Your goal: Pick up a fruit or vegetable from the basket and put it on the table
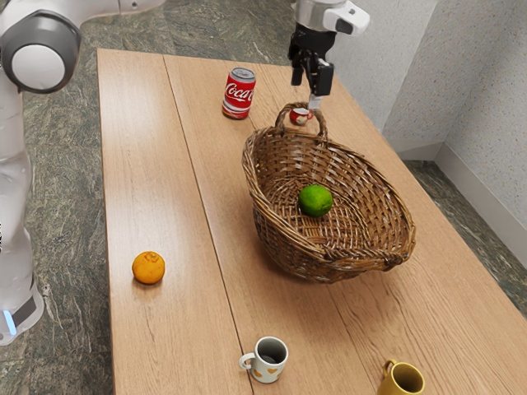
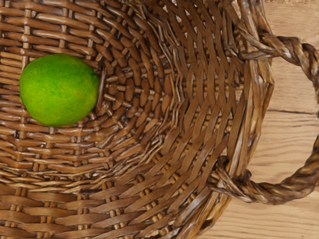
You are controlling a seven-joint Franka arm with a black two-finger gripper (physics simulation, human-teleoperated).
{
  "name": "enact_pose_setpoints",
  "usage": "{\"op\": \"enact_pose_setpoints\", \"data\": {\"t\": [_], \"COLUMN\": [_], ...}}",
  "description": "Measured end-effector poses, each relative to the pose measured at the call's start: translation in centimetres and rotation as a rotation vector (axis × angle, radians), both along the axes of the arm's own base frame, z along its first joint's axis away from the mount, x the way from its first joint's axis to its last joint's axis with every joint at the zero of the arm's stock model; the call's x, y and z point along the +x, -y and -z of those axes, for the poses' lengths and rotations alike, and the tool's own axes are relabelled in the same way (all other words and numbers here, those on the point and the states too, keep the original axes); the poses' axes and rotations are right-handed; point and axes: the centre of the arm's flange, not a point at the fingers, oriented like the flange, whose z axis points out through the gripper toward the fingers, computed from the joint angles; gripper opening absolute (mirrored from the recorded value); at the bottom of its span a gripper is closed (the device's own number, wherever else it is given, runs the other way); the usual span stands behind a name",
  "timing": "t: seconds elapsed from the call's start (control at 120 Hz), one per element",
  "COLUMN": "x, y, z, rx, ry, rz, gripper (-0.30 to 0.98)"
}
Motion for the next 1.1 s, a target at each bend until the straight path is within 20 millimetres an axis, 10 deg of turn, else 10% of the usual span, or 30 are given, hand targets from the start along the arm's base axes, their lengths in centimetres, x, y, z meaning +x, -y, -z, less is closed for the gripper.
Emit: {"op": "enact_pose_setpoints", "data": {"t": [0.2,0.317,0.4,0.517,0.692,0.95,1.1], "x": [-0.5,-3.4,-4.5,-2.3,0.5,0.3,0.0], "y": [-4.2,-6.1,-7.3,-6.9,5.7,5.0,5.3], "z": [0.0,-7.7,-9.5,-6.7,-3.7,-2.8,6.6], "rx": [-0.009,-0.013,-0.004,-0.010,-0.016,-0.020,-0.013], "ry": [-0.012,0.127,0.151,0.083,0.019,-0.019,-0.148], "rz": [-0.091,-0.137,-0.168,-0.159,0.071,0.052,0.054], "gripper": [0.69,0.69,0.69,0.69,0.68,0.69,0.69]}}
